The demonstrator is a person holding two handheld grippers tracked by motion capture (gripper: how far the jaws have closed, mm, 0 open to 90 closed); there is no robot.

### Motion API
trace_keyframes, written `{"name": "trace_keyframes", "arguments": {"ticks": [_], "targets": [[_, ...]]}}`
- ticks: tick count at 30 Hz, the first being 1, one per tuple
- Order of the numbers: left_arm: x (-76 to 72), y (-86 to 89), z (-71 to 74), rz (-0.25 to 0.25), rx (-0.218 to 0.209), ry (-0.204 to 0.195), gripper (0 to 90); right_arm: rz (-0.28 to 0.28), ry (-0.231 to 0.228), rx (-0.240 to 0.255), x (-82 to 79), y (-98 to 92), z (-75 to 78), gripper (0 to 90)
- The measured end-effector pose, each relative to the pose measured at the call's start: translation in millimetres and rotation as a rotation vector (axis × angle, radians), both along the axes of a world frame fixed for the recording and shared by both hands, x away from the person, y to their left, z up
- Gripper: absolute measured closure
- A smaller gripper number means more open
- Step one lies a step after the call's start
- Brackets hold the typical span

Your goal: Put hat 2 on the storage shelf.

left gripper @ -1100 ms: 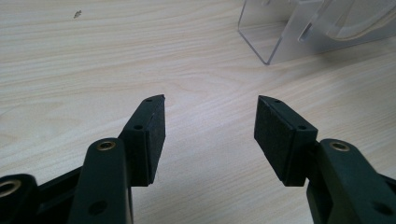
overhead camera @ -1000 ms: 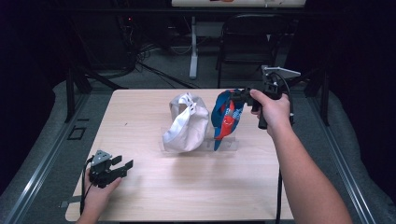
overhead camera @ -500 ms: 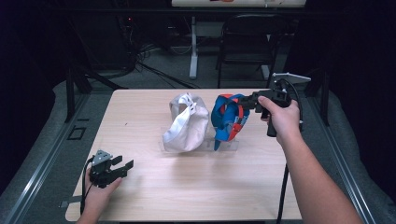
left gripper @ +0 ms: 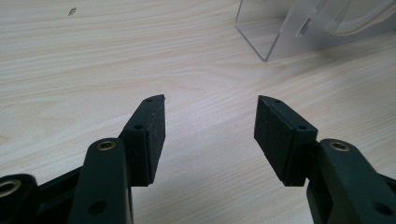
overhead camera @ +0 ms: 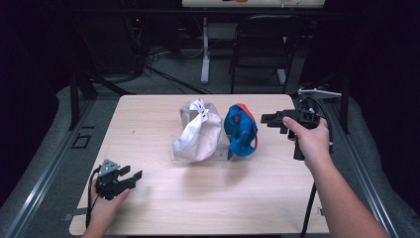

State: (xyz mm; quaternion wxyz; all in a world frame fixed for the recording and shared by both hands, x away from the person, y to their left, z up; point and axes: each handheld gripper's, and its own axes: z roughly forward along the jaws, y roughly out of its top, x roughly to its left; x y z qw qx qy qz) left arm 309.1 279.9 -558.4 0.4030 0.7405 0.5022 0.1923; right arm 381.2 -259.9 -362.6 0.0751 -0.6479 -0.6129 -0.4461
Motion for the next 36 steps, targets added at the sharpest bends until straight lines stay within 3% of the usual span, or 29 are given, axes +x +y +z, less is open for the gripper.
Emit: {"name": "trace_keyframes", "arguments": {"ticks": [8,14,19,24,29,36], "targets": [[-0.3,-0.6,-0.3,0.001,0.0,0.001,44.2,0.026,-0.051,-0.068,-19.8,1.8,-15.1,52.8],[0.6,-0.3,-0.8,0.005,0.004,0.003,44.1,0.047,-0.078,-0.044,-36.5,1.1,-33.8,49.1],[0.8,-0.2,-1.1,0.005,0.005,0.005,44.1,0.061,-0.126,-0.087,-52.2,4.3,-51.5,48.2],[1.1,-1.0,-1.9,0.002,0.009,0.004,44.1,0.076,-0.132,-0.109,-64.3,5.0,-73.0,47.9],[1.2,-1.3,-2.1,-0.001,0.01,0.004,44.1,0.069,-0.136,-0.138,-74.1,3.5,-91.1,47.7],[1.5,-1.8,-3.2,-0.006,0.007,0.006,44.1,0.025,-0.182,-0.144,-93.4,-3.1,-124.4,48.7]]}}
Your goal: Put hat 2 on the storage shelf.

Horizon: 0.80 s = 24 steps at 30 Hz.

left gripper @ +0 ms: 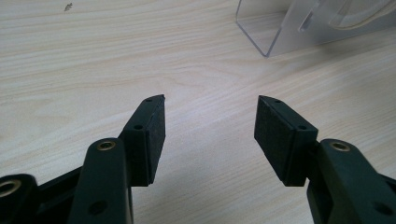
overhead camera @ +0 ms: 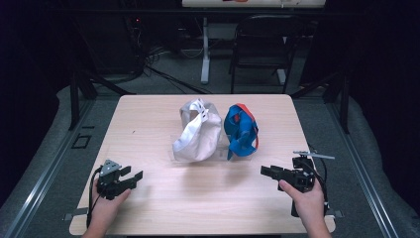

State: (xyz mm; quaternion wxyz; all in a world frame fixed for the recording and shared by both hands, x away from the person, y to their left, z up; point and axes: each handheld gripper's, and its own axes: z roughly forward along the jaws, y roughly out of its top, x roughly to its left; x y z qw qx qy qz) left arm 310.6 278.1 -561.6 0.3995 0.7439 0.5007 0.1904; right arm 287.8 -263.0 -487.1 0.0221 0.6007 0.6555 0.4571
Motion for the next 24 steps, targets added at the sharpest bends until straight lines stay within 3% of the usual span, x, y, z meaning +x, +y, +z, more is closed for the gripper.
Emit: {"name": "trace_keyframes", "arguments": {"ticks": [3,7,13,17,24], "targets": [[0.1,-0.9,-0.4,-0.006,0.002,0.001,44.1,-0.006,-0.002,-0.012,-6.3,-0.4,-12.1,49.0],[-0.1,-2.4,-0.5,-0.015,0.004,0.005,44.0,-0.016,0.005,0.018,-11.1,-0.5,-25.9,49.2],[0.2,-4.9,-2.2,-0.02,0.001,0.002,43.8,-0.026,-0.042,0.007,-15.6,-0.8,-37.4,48.9],[0.3,-5.3,-1.9,-0.03,0.005,0.0,43.6,-0.049,-0.097,-0.031,-18.4,-1.5,-48.0,47.9],[0.3,-7.1,-2.6,-0.041,0.004,0.0,43.6,-0.059,-0.127,-0.043,-21.2,0.7,-61.8,47.0]]}}
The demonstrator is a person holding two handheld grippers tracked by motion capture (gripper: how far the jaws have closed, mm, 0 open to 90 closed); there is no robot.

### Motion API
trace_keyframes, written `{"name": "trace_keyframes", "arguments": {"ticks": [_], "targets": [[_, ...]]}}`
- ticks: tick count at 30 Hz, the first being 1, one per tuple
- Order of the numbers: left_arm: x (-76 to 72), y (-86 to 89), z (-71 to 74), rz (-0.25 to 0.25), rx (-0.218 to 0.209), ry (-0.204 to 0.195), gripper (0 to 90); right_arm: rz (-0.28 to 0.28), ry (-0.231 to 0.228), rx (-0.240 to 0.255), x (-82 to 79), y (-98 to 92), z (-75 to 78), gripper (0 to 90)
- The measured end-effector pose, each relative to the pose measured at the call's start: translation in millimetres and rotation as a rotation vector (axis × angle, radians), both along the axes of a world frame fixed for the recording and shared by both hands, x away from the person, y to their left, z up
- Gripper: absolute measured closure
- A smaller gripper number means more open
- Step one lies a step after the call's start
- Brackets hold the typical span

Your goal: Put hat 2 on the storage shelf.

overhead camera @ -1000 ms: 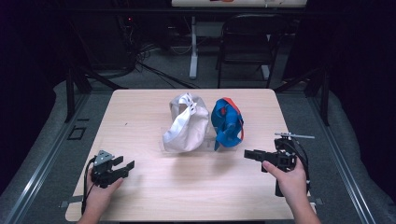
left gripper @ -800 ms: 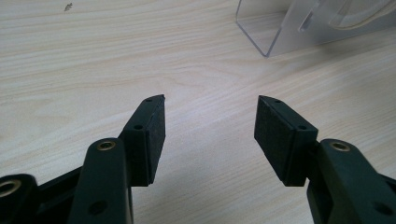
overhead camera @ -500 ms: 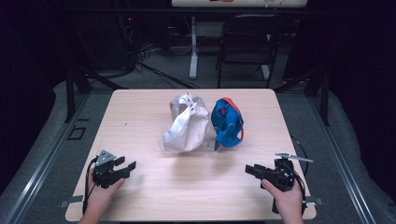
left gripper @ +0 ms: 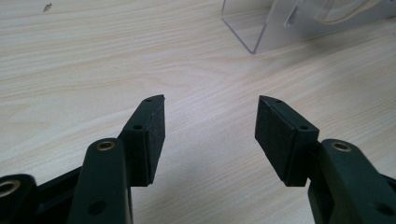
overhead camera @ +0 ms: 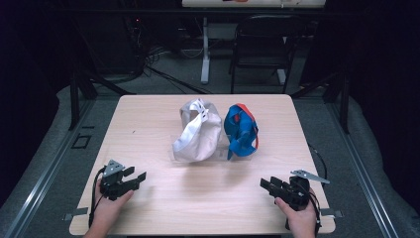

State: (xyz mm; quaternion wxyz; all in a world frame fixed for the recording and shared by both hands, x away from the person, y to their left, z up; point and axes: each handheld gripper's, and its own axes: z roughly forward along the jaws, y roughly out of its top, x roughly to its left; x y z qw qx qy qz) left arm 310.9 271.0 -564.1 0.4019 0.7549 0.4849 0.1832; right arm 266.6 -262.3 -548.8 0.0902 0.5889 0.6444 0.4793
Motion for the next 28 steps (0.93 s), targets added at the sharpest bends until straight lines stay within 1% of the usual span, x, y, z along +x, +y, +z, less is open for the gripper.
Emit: {"name": "trace_keyframes", "arguments": {"ticks": [2,5,7,8,11,12,16,21,23,24,25,28], "targets": [[0.0,-0.5,0.2,-0.01,0.005,0.007,43.6,-0.003,0.003,-0.013,0.6,3.6,-3.3,47.0],[0.0,-1.6,-0.4,-0.013,0.002,0.002,43.5,0.006,0.001,-0.034,1.2,9.3,-6.1,47.0],[0.2,-1.5,-0.7,-0.014,0.004,0.005,43.4,0.013,-0.002,-0.04,1.5,12.6,-7.3,46.6],[0.1,-1.2,-0.4,-0.018,0.006,0.015,43.4,0.018,-0.005,-0.042,1.5,14.0,-7.8,46.3],[0.5,-1.6,-1.2,-0.021,0.007,0.018,43.4,0.023,-0.014,-0.053,1.3,17.6,-9.8,45.6],[0.6,-2.4,-2.1,-0.019,0.003,0.011,43.4,0.028,-0.013,-0.058,1.2,18.1,-10.2,45.4],[0.7,-3.2,-2.2,-0.024,0.0,0.01,43.4,0.032,-0.011,-0.064,1.6,19.9,-12.0,45.2],[0.3,-2.7,-1.5,-0.019,-0.001,0.004,43.4,0.02,-0.013,-0.064,1.3,19.3,-12.7,45.0],[0.4,-2.7,-1.7,-0.02,0.001,0.004,43.5,0.017,-0.017,-0.068,1.2,18.8,-12.6,45.0],[0.4,-3.6,-1.8,-0.025,0.012,0.008,43.6,0.016,-0.018,-0.068,1.2,18.4,-12.4,45.0],[0.5,-4.8,-2.5,-0.026,0.005,0.003,43.6,0.015,-0.019,-0.067,1.2,18.0,-12.3,44.9],[0.3,-5.8,-1.7,-0.036,0.016,0.013,43.8,0.012,-0.022,-0.065,1.4,17.7,-12.1,44.9]]}}
